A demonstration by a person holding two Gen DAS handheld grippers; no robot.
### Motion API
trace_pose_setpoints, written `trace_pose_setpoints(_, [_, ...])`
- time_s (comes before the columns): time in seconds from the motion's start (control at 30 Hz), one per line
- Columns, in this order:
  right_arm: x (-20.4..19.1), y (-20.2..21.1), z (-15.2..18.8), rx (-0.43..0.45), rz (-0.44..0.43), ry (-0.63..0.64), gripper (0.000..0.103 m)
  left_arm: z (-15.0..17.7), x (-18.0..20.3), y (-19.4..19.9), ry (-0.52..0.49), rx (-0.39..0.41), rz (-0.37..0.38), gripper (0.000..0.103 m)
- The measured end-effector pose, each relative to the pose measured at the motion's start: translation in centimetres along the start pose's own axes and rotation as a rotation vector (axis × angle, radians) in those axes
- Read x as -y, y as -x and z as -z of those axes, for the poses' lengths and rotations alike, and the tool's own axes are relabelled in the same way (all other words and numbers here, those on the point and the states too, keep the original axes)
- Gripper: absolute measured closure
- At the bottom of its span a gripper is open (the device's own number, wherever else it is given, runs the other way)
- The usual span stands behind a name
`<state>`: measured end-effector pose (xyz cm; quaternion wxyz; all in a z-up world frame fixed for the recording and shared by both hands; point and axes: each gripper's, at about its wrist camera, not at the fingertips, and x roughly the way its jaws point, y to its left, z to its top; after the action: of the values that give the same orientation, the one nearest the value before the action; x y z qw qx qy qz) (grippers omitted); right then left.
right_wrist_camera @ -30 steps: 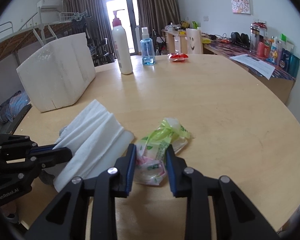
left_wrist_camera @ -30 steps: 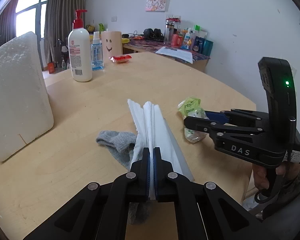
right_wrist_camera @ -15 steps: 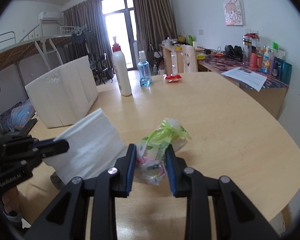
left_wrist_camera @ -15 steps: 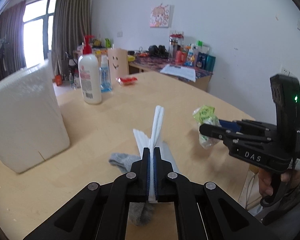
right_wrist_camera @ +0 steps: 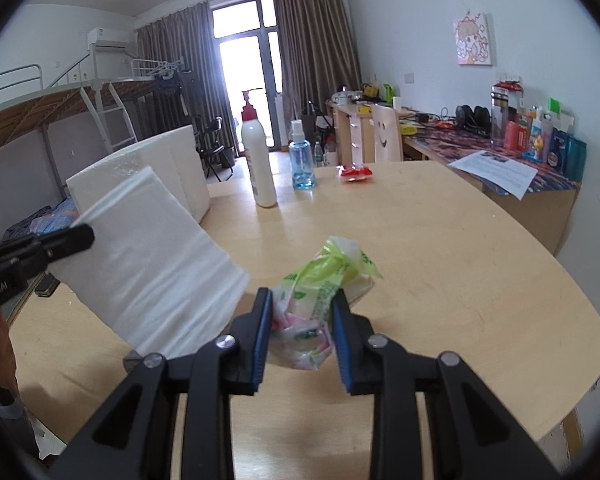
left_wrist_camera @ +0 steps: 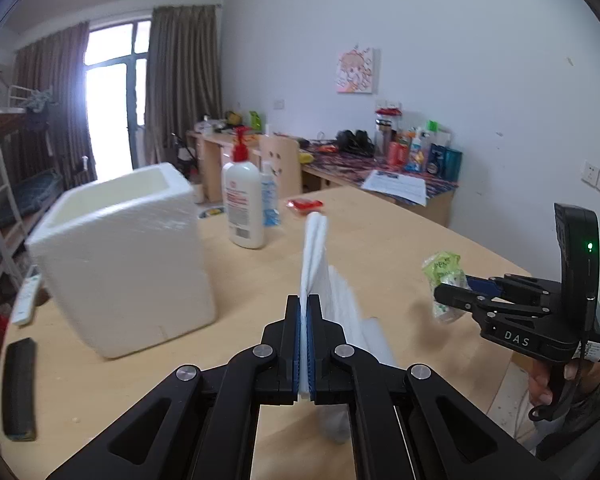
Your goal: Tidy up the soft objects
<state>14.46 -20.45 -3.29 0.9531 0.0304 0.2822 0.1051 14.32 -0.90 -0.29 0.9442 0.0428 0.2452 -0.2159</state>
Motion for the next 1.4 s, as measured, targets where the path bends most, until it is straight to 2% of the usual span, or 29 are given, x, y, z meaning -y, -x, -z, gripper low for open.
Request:
trace_pose_setpoints(0.23, [-1.4,0.2,-0.2,0.013,-0.028,0.024,0.07,0.5,-2.3,3.4,0.041,0.052,-0.098,0.101])
trace_pose_setpoints(0.43, [-3.1,0.1,-0.3,0.015,-0.054,0.055,0.07,1.6,-4.2,4.7,0.077,0.049,-0.182,0.101])
trace_pose_setpoints(0.73, [-4.5,-0.5,-0.3,-0.007,-0.076,0.096,0.07,4.6,-6.3,2.8,0.125,-0.081,-0.222,0.098])
trace_pose_setpoints(0.77, [-4.6,-0.6,-0.2,-0.012,-0.076,0.1,0.07,4.8,-6.3,2.6,0.126,-0.091,-0.223,0.093])
trace_pose_setpoints(0.83, [-4.9,-0.7,-0.2,-0.016,-0.076,0.101,0.07,5.4,-6.5,2.3,0.128,-0.107,-0.223,0.073])
trace_pose_setpoints(0.87, [-4.9,-0.8,-0.1,-0.018,-0.077,0.102,0.07,5.6,-6.5,2.1,0.129,-0.114,-0.225,0.048])
trace_pose_setpoints(0.9, [-4.9,-0.9,-0.1,-0.021,-0.076,0.103,0.07,5.8,-6.5,2.0,0.132,-0.113,-0.231,0.03])
trace_pose_setpoints(0.93, [-5.0,-0.9,-0.1,-0.023,-0.077,0.103,0.07,6.0,-6.6,1.9,0.133,-0.111,-0.234,0.027])
trace_pose_setpoints(1.23, [-5.2,-1.5,0.3,-0.045,-0.087,0.098,0.07,7.2,-6.1,-1.5,0.144,-0.235,-0.199,0.026])
trace_pose_setpoints(1.4, [-4.9,-1.5,0.4,-0.054,-0.086,0.093,0.07,7.6,-6.3,-2.5,0.153,-0.265,-0.21,0.026])
